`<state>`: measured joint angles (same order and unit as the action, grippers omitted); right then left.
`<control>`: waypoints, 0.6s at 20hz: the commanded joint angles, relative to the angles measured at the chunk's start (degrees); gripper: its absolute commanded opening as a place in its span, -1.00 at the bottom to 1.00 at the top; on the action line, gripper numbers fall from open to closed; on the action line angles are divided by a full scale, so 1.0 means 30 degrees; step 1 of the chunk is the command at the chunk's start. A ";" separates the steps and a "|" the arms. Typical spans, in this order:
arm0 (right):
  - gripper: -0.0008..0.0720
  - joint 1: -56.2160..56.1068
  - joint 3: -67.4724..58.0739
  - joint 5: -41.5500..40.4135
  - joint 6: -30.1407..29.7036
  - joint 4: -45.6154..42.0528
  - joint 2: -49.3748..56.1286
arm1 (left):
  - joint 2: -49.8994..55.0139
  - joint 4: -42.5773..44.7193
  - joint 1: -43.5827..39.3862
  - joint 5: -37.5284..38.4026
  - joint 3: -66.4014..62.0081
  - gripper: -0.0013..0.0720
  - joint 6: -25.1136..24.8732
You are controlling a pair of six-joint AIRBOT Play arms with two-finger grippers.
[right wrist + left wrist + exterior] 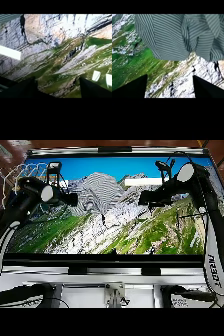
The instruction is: Fold the shirts.
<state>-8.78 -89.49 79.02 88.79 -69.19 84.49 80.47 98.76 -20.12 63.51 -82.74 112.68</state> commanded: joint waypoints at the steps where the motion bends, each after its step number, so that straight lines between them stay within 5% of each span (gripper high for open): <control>1: 0.87 0.0029 -0.0022 0.0087 -0.0087 0.0036 0.0015 | 0.2973 -0.5843 0.3577 -0.1180 -0.2368 0.98 -0.2812; 3: 0.87 0.0029 -0.0022 -0.0036 -0.0080 0.0029 0.0015 | 0.5020 -0.8655 0.5005 -0.1188 -0.3621 0.95 -0.4430; 7: 0.87 0.0022 -0.0022 -0.0066 -0.0080 0.0029 0.0015 | 0.7861 -0.9406 0.6360 -0.2637 -0.4211 0.78 -0.4430; 10: 0.87 0.0029 -0.0022 -0.0670 0.0022 0.0029 0.0015 | 0.9245 -1.0666 0.6207 -0.3738 -0.4211 0.78 -0.5974; 11: 0.87 0.0022 -0.0022 -0.0874 0.0197 0.0066 0.0015 | 0.9581 -1.0659 0.6062 -0.4087 -0.4211 0.73 -0.6186; 12: 0.87 0.0007 -0.0022 -0.0954 0.0270 0.0255 0.0022 | 0.9814 -1.0659 0.5960 -0.4313 -0.4211 0.40 -0.6360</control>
<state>-8.67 -89.52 77.43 88.79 -69.01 84.49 106.45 69.67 -2.42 53.98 -94.94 96.77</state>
